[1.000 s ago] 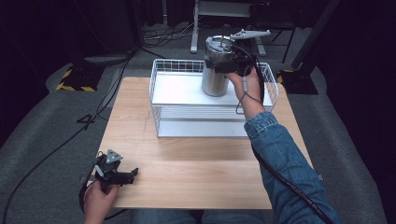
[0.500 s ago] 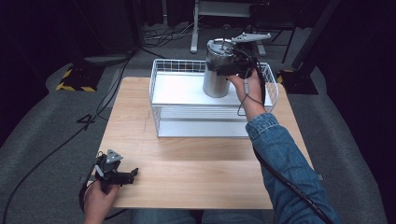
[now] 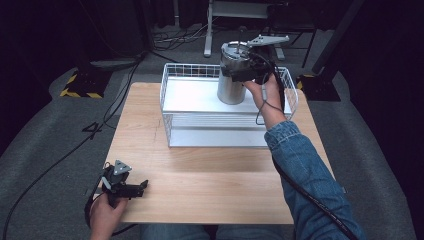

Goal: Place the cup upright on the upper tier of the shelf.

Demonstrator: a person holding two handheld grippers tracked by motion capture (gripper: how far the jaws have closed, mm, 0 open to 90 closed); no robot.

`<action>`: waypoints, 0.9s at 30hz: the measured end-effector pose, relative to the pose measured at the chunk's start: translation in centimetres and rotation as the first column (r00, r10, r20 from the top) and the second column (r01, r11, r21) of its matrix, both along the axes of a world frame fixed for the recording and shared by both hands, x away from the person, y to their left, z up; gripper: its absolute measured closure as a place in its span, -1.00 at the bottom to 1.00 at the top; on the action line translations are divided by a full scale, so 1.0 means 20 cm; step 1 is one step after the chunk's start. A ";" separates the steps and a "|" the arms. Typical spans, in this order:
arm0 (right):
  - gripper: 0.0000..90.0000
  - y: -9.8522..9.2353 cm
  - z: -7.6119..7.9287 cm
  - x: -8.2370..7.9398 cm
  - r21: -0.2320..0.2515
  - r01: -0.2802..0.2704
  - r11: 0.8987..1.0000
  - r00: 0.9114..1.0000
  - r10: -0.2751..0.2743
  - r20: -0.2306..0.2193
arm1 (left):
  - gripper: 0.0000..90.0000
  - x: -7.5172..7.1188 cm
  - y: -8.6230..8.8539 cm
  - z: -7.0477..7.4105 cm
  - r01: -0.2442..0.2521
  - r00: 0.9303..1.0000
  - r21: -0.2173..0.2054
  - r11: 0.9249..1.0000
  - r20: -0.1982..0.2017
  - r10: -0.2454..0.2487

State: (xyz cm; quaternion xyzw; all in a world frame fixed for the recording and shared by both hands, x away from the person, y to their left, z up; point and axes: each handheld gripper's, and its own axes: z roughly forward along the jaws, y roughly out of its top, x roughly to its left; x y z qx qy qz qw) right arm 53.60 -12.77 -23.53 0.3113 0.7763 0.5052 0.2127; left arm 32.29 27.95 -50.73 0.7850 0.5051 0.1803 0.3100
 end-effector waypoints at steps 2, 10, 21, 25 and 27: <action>-1.00 0.00 0.00 0.00 0.001 0.003 1.000 1.000 -0.003 0.001 | -0.99 0.00 0.00 0.00 0.000 1.000 0.000 1.000 0.000 0.000; -1.00 -0.01 0.00 -0.02 0.007 0.018 1.000 1.000 -0.018 -0.008 | -0.99 0.00 0.00 0.00 0.000 1.000 0.000 1.000 0.000 0.000; -1.00 -0.08 0.04 -0.08 0.015 0.007 1.000 1.000 -0.006 -0.002 | -0.99 0.01 0.00 0.00 0.006 1.000 0.000 1.000 -0.001 -0.006; -1.00 -0.12 0.04 -0.11 0.011 0.005 1.000 1.000 -0.005 0.006 | -0.99 0.01 0.00 0.00 0.008 1.000 0.001 1.000 0.001 -0.008; -1.00 -0.15 0.05 -0.14 0.026 0.001 1.000 1.000 -0.002 0.011 | -0.99 0.01 0.00 0.00 0.009 1.000 0.001 1.000 0.001 -0.009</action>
